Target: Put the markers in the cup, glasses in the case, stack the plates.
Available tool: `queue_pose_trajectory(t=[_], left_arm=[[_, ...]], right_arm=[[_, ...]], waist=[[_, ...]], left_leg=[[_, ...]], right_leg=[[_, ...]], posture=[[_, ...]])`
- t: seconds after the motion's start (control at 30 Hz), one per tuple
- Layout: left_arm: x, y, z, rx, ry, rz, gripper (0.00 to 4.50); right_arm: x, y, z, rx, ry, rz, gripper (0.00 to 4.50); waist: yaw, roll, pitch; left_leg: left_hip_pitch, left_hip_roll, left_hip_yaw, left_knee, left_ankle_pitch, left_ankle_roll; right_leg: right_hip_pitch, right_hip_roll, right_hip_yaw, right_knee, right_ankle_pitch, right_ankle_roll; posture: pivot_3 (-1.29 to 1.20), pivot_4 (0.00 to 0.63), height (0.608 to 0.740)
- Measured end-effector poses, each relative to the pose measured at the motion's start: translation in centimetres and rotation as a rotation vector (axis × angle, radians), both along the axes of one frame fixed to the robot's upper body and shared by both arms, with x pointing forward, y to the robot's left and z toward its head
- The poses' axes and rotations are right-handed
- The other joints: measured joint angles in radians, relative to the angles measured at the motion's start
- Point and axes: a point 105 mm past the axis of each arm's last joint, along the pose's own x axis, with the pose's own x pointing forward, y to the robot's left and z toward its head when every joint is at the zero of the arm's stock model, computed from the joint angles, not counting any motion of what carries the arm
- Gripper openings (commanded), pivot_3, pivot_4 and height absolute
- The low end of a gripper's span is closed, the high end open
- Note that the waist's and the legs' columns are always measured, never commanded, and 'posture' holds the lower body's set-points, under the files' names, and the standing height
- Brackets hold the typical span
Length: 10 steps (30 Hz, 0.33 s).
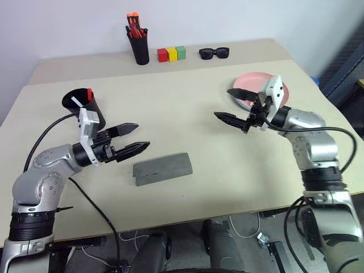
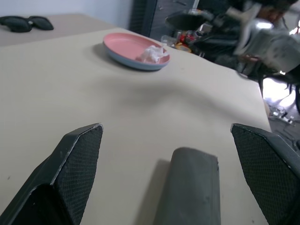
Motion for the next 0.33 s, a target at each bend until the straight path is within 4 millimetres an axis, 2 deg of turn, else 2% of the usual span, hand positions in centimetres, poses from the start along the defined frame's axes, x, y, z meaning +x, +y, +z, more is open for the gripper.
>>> queue_pose_trajectory(t=[0.07,0.13,0.2,0.33], left_arm=[[0.0,0.3,-0.1,0.009,-0.007,0.001,4.5],[0.0,0.7,-0.4,0.02,-0.005,0.012,4.5],[0.1,0.9,-0.5,0.023,-0.009,0.017,4.5],[0.5,1.0,-0.5,0.014,-0.039,0.033,4.5]], right_arm=[[-1.6,-0.1,-0.9,-0.056,0.026,0.045,4.42],[-3.0,-0.3,-2.6,-0.111,0.057,0.066,4.42],[-3.4,-0.4,-3.7,-0.141,0.085,0.065,4.42],[-3.4,-0.3,-3.1,-0.153,0.076,0.071,4.42]], waist=[[0.007,-0.001,0.0],[0.019,0.0,0.0],[0.021,0.0,0.0],[0.024,0.0,0.0]], left_leg=[[0.0,0.0,0.0,0.0,0.0,0.0],[0.0,0.0,0.001,0.0,0.0,0.0],[0.0,0.0,0.002,0.001,0.0,0.0],[0.001,0.001,0.002,0.001,0.0,0.0]], right_leg=[[0.0,0.0,0.0,0.0,0.0,0.0],[0.0,-0.001,0.0,-0.001,0.0,0.0],[0.0,-0.001,0.0,-0.001,0.0,0.0],[0.001,0.0,0.0,0.0,0.0,0.0]], posture=[[0.0,0.15,0.74],[0.0,0.15,0.74],[0.0,0.15,0.74],[0.0,0.15,0.74]])
